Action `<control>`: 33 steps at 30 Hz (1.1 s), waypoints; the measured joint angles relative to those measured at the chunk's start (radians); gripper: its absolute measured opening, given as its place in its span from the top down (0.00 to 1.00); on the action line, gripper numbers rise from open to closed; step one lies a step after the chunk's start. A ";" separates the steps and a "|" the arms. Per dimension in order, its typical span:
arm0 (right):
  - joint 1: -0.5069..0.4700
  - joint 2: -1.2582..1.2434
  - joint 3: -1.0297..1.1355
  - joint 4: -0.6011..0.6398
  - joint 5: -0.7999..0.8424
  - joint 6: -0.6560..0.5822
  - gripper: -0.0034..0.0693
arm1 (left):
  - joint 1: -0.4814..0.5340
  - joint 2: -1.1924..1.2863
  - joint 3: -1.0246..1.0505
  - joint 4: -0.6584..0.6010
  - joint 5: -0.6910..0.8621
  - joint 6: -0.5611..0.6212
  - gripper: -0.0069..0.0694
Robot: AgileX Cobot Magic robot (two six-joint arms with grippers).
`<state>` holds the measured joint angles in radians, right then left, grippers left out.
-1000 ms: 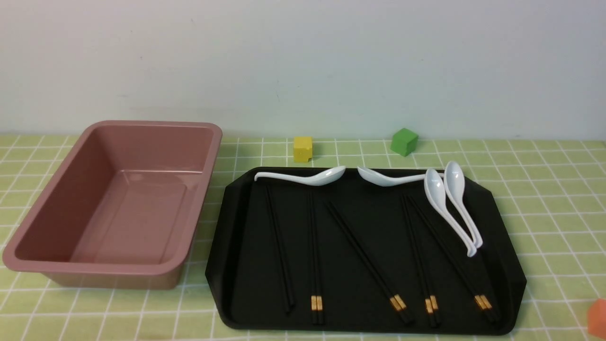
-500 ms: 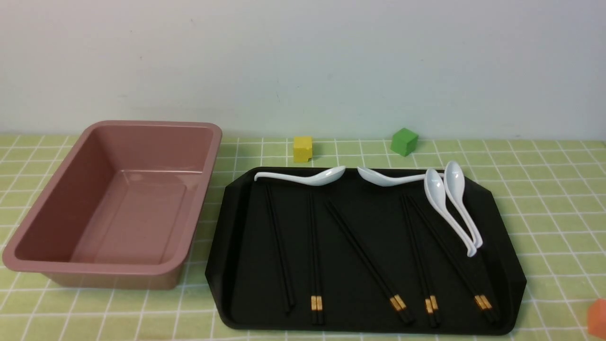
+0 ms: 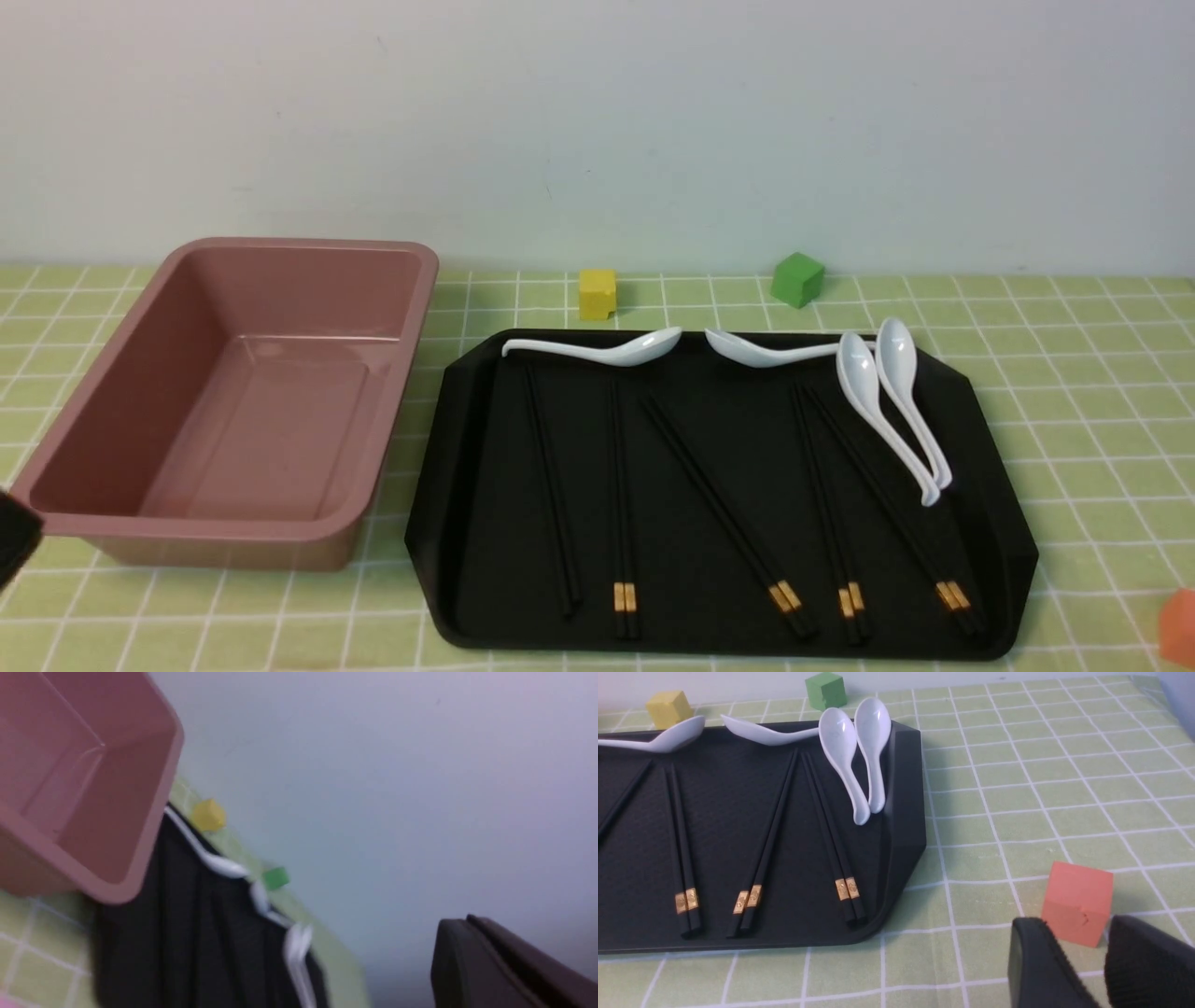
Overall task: On green tablecloth take chopsticks from black tray and put them in box.
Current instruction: 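Reach over to the black tray and grasp a pair of chopsticks with the left gripper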
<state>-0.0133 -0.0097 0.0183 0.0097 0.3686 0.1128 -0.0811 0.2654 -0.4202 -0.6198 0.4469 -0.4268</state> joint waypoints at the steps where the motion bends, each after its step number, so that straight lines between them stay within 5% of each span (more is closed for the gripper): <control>1: 0.000 0.000 0.000 0.000 0.000 0.000 0.62 | 0.000 0.075 -0.052 0.041 0.083 0.030 0.93; 6: 0.000 0.000 0.000 0.000 0.000 0.000 0.62 | 0.000 0.510 -0.268 0.256 0.526 0.112 0.93; 13: 0.000 0.000 0.000 0.000 0.000 0.000 0.62 | -0.006 0.921 -0.407 0.248 0.601 0.160 0.93; 18: 0.000 0.000 0.000 0.000 0.000 0.000 0.62 | -0.136 1.116 -0.507 0.205 0.574 0.137 0.93; 23: 0.000 0.000 0.000 0.000 0.000 0.000 0.62 | -0.324 1.230 -0.639 0.266 0.522 -0.030 0.88; 28: 0.000 0.000 0.000 0.000 0.000 0.000 0.62 | -0.471 1.349 -0.783 0.449 0.473 -0.258 0.71; 33: 0.000 0.000 0.000 0.000 0.000 0.000 0.62 | -0.515 1.501 -0.912 0.566 0.469 -0.390 0.53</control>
<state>-0.0133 -0.0097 0.0183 0.0097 0.3686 0.1128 -0.5958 1.7660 -1.3325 -0.0542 0.9163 -0.8168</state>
